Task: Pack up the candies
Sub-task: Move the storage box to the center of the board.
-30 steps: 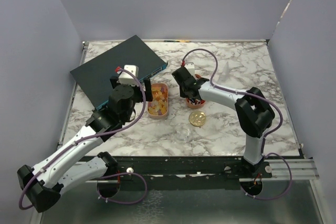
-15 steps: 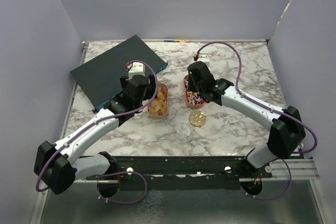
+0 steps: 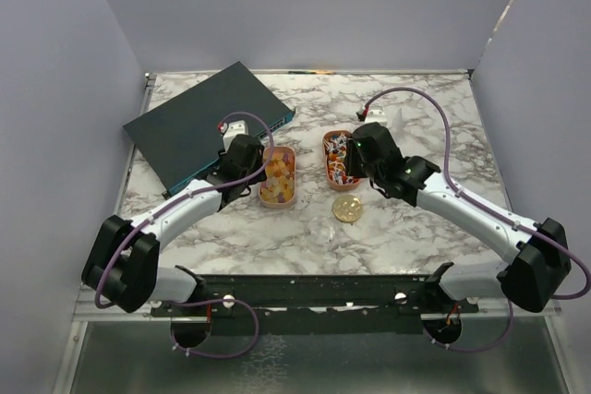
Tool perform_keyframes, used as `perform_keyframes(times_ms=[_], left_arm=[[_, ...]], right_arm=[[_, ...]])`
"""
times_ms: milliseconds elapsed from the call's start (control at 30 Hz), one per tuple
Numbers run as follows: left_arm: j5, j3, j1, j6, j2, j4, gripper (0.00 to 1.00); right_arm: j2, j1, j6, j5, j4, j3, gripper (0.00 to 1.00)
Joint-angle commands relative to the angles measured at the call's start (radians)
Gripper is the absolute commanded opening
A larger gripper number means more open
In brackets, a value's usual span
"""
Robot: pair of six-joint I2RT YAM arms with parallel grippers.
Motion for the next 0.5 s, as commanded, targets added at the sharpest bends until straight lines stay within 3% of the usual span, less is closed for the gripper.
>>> perform_keyframes(times_ms=[0,200,467], left_arm=[[0.078,-0.024,0.007,-0.038,0.042,0.075,0.54],[0.112,-0.043,0.007,-0.048,0.079,0.107,0.53],[0.100,-0.056,0.006,-0.057,0.111,0.121,0.41]], right_arm=[[-0.031,-0.004,-0.013,-0.050,-0.029,-0.037,0.35],[-0.037,-0.004,-0.012,-0.070,-0.021,-0.058,0.35],[-0.042,-0.004,-0.014,-0.087,-0.019,-0.063,0.32]])
